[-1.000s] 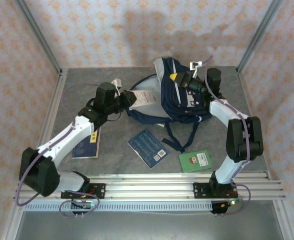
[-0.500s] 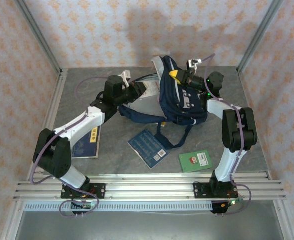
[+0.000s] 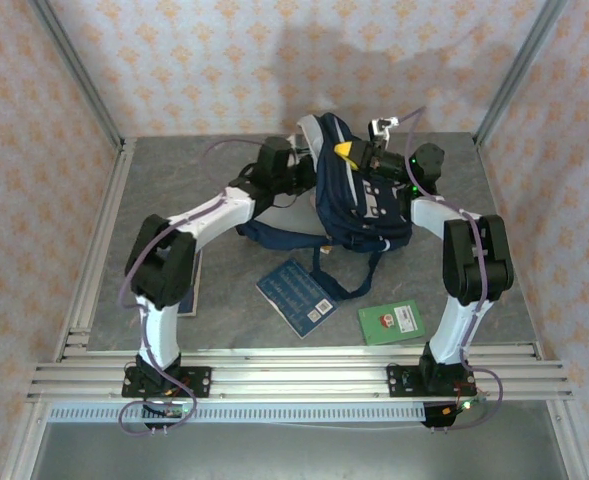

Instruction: Pack the student bag

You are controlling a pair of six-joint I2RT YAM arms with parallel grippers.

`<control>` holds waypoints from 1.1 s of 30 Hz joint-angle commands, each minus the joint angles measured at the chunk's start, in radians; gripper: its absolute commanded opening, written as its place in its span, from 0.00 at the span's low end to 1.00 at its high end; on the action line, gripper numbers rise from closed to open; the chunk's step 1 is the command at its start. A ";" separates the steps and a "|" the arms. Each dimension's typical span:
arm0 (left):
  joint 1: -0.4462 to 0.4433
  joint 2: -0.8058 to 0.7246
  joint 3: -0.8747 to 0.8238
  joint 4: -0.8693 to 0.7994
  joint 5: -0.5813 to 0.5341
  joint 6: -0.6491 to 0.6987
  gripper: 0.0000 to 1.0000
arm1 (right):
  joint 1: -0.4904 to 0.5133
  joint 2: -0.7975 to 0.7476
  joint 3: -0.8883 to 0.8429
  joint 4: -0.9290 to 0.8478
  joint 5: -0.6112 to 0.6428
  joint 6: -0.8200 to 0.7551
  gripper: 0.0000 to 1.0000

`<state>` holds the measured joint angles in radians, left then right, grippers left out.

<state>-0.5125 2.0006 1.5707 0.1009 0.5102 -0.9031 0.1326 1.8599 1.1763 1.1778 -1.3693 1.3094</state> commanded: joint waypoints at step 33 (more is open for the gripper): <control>0.119 -0.394 -0.151 -0.421 -0.055 0.170 0.80 | 0.062 -0.248 0.085 -1.071 0.537 -1.009 0.00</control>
<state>-0.4164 1.7020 1.4536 -0.2657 0.4606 -0.7753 0.1726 1.6619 1.1893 0.2867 -1.0527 0.5194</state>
